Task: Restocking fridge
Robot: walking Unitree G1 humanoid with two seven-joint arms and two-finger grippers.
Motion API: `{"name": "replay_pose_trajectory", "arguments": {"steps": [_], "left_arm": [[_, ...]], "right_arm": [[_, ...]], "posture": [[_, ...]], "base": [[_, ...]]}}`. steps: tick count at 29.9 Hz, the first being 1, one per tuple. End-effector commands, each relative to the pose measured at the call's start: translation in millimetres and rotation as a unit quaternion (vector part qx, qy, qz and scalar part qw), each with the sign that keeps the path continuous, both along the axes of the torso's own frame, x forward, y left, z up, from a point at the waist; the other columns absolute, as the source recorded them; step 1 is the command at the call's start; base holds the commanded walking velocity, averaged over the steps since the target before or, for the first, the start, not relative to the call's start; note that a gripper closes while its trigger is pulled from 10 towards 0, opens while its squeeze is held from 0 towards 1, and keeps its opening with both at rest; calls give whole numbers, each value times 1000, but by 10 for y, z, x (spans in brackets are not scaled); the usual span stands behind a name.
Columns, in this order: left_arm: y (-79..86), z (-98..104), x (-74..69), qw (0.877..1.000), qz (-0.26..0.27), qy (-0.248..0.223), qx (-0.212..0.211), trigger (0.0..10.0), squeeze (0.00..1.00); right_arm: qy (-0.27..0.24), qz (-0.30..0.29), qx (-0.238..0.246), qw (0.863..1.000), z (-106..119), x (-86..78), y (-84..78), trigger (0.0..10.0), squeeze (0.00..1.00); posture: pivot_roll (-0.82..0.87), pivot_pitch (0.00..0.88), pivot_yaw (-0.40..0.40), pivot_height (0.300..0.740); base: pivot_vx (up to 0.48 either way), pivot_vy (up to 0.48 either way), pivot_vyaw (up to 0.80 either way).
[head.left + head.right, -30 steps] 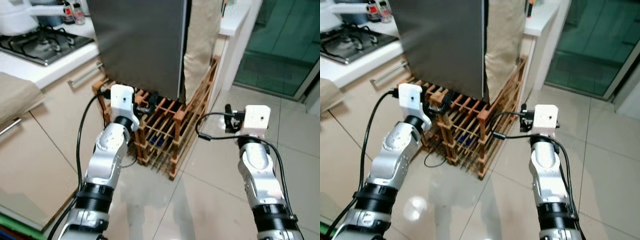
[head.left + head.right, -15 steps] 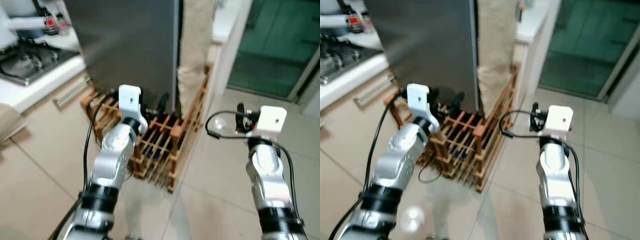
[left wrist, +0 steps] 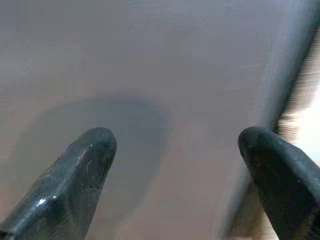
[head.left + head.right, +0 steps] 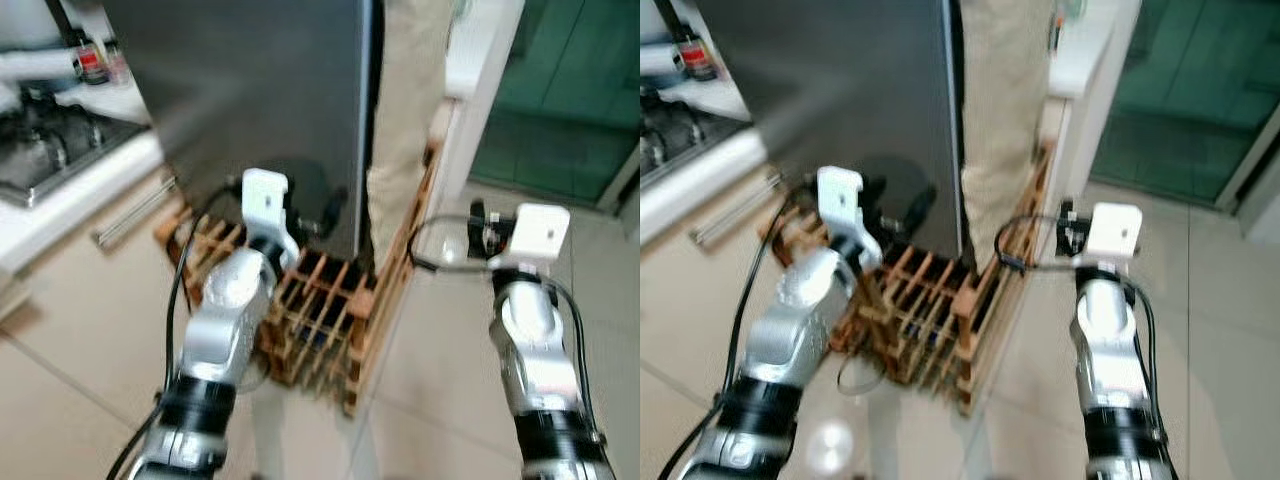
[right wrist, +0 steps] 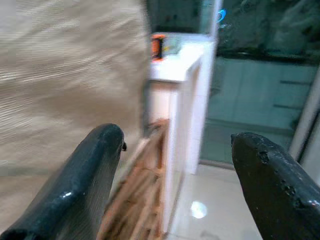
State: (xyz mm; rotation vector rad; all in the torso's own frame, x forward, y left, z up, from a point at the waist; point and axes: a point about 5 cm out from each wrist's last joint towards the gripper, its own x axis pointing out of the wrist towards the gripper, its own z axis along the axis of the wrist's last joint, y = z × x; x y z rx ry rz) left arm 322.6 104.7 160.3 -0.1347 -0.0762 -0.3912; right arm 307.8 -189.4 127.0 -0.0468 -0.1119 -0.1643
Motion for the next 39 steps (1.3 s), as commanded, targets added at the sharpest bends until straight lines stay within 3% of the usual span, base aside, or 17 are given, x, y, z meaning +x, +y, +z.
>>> {"name": "replay_pose_trajectory", "arguments": {"steps": [1, 23, 32, 39], "left_arm": [[34, -7, 7, 1000, 11, 2, 0, 10000, 0], [-57, 8, 68, 1000, 5, 8, 11, 10000, 0], [-30, -32, 169, 999, 27, 23, 20, 10000, 0], [-183, 117, 333, 1000, 17, 9, 23, 10000, 0]], "right_arm": [[4, 9, -7, 1000, 1, 11, 28, 10000, 0], [3, 11, -11, 1000, 16, 23, 45, 10000, 0], [3, 6, -9, 1000, 2, 6, 33, 10000, 0], [4, 8, -7, 1000, 0, 0, 66, 10000, 0]], "posture": [[-141, 0, 42, 740], [-153, 0, 48, 740], [-151, 0, 47, 740], [-167, 0, 59, 740]], "base": [[0, 0, 0], [0, -440, 0], [0, 0, 0], [0, 0, 0]]}}
